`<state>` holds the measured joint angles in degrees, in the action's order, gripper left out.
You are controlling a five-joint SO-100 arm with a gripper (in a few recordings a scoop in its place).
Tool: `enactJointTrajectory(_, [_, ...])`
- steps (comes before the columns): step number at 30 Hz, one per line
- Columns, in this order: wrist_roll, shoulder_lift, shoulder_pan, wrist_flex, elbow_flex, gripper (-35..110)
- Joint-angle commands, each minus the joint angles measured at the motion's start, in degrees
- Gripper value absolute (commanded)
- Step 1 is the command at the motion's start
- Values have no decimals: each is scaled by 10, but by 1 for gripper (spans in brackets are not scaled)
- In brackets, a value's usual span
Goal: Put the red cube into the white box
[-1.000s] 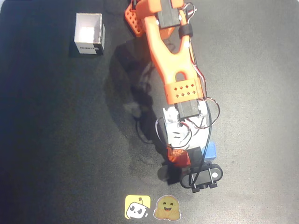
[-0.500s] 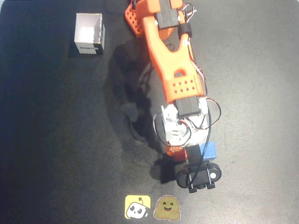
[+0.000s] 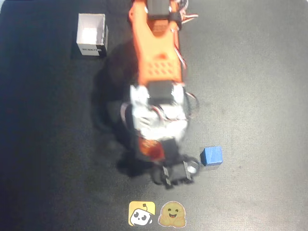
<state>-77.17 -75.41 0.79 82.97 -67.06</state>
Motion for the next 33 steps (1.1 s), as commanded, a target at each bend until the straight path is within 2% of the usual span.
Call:
enactJointTrajectory(1, [36,-74,-34,-4,-23,0])
enactJointTrajectory(33, [215,-475,-434,54,-345,0])
